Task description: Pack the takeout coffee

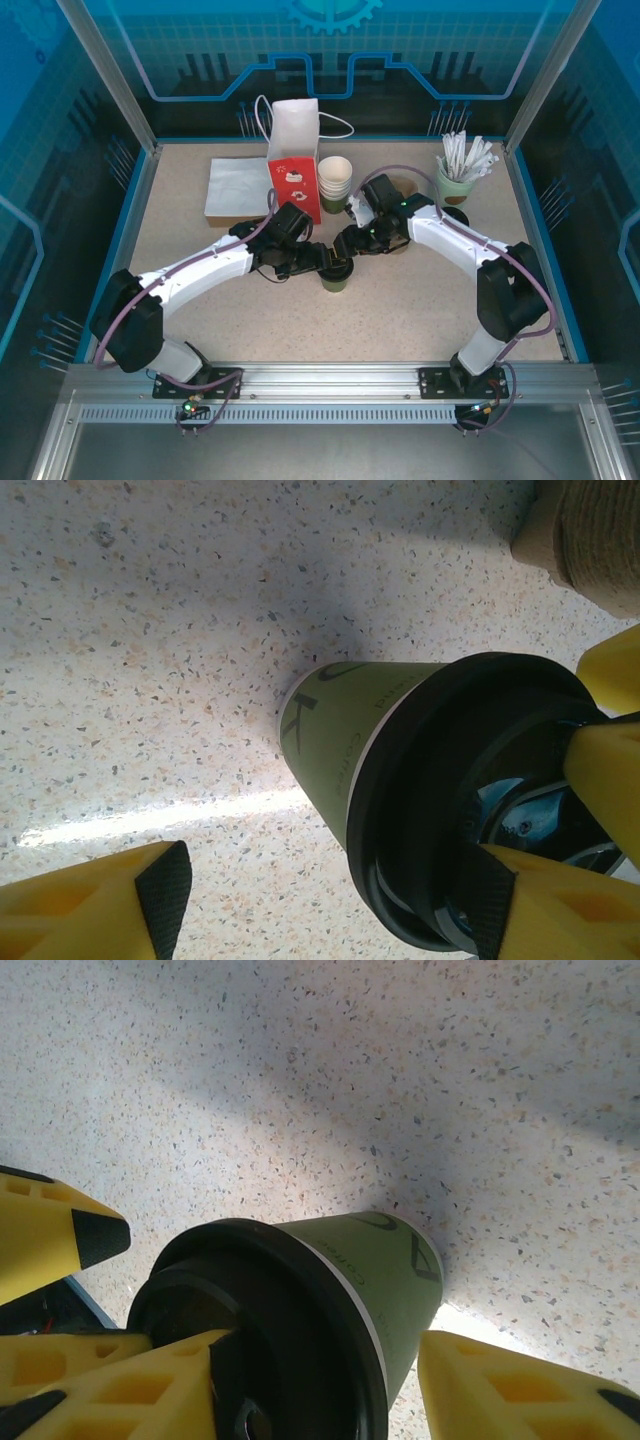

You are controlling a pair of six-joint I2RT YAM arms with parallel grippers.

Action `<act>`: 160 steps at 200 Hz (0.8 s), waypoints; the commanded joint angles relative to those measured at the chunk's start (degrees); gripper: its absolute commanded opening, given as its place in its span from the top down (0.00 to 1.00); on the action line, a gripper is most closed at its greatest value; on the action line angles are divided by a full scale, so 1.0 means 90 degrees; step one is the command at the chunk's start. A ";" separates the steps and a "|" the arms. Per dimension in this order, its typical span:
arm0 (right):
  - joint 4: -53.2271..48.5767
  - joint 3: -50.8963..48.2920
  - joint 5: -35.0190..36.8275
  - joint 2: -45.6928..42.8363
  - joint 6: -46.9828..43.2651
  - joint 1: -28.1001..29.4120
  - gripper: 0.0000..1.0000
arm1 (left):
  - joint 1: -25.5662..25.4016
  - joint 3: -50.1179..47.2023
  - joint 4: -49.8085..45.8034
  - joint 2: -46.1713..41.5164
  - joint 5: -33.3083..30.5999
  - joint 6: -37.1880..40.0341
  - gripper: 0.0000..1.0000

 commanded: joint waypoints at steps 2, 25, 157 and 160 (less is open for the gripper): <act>-0.0403 0.0318 -0.0068 0.0007 0.0034 -0.0012 0.44 | 0.0082 0.0322 -0.0240 -0.0240 0.0025 0.0000 0.23; -0.0370 0.0537 -0.0213 -0.0181 0.0098 -0.0109 0.36 | 0.0217 0.0496 -0.0252 -0.0435 0.0103 0.0041 0.18; 0.0136 -0.0733 -0.0825 -0.0509 0.0574 0.0321 0.16 | 0.0948 -0.0036 -0.0270 -0.1605 0.0210 0.0002 0.12; 0.0137 -0.0686 -0.0821 -0.0471 0.0563 0.0328 0.16 | 0.0948 -0.0040 -0.0268 -0.1606 0.0209 -0.0002 0.12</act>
